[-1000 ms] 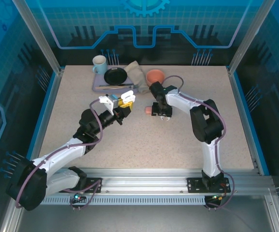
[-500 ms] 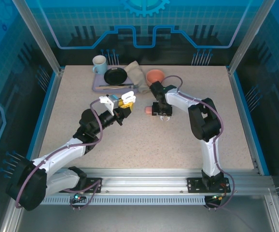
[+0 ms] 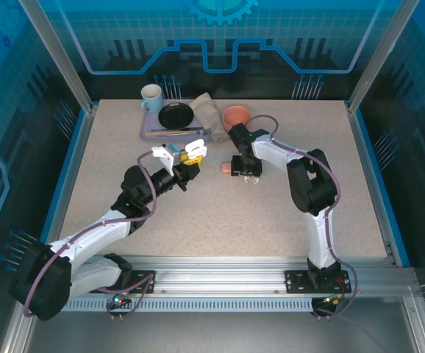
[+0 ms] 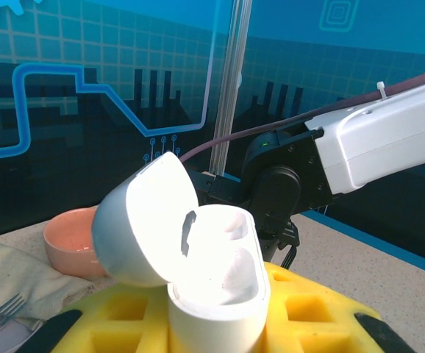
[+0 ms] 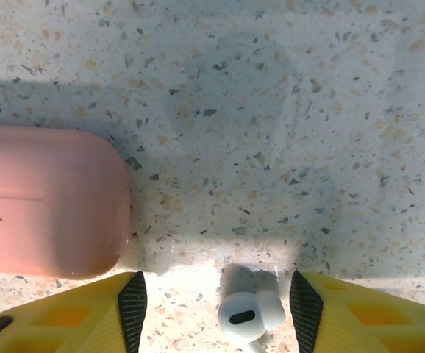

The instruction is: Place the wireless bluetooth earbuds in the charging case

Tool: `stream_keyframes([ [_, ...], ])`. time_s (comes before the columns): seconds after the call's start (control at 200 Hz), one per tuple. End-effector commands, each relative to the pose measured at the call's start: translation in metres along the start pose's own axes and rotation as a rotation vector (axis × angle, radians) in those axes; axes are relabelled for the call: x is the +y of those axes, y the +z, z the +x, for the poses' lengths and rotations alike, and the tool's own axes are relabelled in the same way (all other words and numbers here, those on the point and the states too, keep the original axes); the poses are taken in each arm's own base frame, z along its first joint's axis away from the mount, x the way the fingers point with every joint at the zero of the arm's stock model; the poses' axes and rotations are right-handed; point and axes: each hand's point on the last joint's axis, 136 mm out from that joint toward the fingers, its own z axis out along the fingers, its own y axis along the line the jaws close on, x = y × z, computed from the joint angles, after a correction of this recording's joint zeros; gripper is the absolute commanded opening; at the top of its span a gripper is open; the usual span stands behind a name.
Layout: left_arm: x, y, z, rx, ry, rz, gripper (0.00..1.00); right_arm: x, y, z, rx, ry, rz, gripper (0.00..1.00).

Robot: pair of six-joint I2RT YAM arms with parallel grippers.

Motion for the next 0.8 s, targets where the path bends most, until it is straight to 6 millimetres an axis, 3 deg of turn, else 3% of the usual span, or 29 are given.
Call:
stream_keyframes([
  [0.0, -0.0099, -0.0003, -0.0140, -0.038, 0.035, 0.040, 0.00, -0.0045, 0.0099, 0.0095, 0.041, -0.008, 0.014, 0.55],
  [0.45, -0.0091, -0.0012, -0.0140, -0.036, 0.039, 0.035, 0.00, -0.0067, 0.0127, 0.0146, 0.056, -0.019, 0.022, 0.45],
  [0.795, -0.0096, -0.0012, -0.0140, -0.034, 0.038, 0.037, 0.00, -0.0096, 0.0152, 0.0138, 0.070, -0.073, 0.035, 0.44],
])
